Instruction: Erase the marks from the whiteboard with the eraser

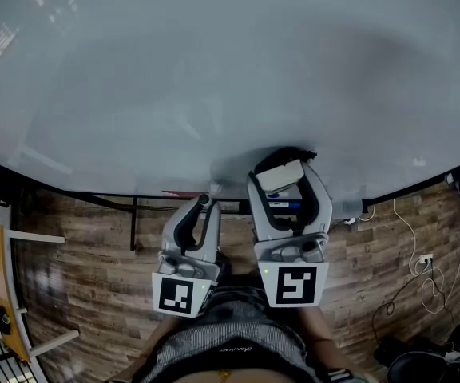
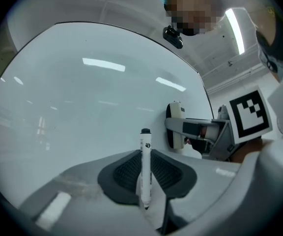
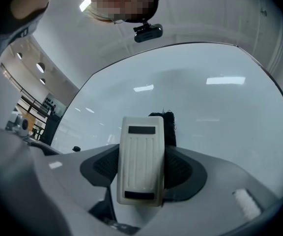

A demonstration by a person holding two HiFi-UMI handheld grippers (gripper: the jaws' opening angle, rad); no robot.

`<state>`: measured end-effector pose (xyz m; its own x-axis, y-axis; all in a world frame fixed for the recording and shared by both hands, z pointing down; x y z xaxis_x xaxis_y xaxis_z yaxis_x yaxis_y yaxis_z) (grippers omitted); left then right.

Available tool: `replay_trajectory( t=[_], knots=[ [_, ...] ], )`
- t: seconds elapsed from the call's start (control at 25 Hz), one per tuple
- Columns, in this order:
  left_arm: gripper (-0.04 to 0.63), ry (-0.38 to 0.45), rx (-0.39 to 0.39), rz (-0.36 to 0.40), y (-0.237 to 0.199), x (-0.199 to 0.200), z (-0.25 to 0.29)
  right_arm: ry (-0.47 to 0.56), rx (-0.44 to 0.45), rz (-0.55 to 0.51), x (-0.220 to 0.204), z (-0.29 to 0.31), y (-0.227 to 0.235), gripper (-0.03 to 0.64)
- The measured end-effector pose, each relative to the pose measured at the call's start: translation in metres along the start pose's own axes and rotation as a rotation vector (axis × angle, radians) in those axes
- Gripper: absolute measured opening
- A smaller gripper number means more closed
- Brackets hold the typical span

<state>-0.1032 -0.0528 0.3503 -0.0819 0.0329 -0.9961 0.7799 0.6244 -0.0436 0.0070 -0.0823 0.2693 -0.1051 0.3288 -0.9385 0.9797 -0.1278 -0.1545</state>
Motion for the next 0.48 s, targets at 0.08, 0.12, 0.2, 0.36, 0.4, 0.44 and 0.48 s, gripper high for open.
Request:
replay_trajectory(
  t=[0.08,0.12,0.2,0.36,0.4,0.44,0.48],
  knots=[
    [0.071,-0.003,0.001,0.012,-0.001,-0.001,-0.001,0.007,0.0,-0.002,-0.004,-0.001,0.0,0.261],
    [0.071,0.0,0.003,0.014,-0.002,0.0,-0.001,0.007,0.0,0.0,-0.006,-0.001,0.0,0.261],
    [0.071,0.005,0.005,0.023,-0.004,0.001,-0.001,-0.006,0.005,-0.013,-0.014,-0.003,-0.001,0.261],
    [0.071,0.005,0.009,0.023,-0.004,0.002,0.001,-0.085,0.018,-0.029,-0.046,-0.009,-0.004,0.261],
    [0.071,0.002,0.009,0.022,-0.003,0.002,0.002,-0.104,0.023,-0.031,-0.053,-0.011,-0.004,0.261],
    [0.071,0.0,0.008,0.02,-0.003,0.001,0.002,-0.124,0.029,-0.039,-0.058,-0.012,-0.004,0.261],
    [0.071,0.0,0.008,0.017,-0.002,0.0,0.002,-0.142,0.034,-0.045,-0.061,-0.013,-0.004,0.261]
  ],
)
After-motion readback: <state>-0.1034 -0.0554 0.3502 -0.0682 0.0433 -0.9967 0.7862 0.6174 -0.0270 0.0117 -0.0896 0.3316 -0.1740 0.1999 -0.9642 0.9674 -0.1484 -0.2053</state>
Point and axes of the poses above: the fingertips, and each gripper's own axes: z forward along the fingers, y to its right, x out of its top, the point moved 2 cm from there along -z, backward along the fingers, and after that the axes turned 13 degrees about -x, right-handed, at the moved point
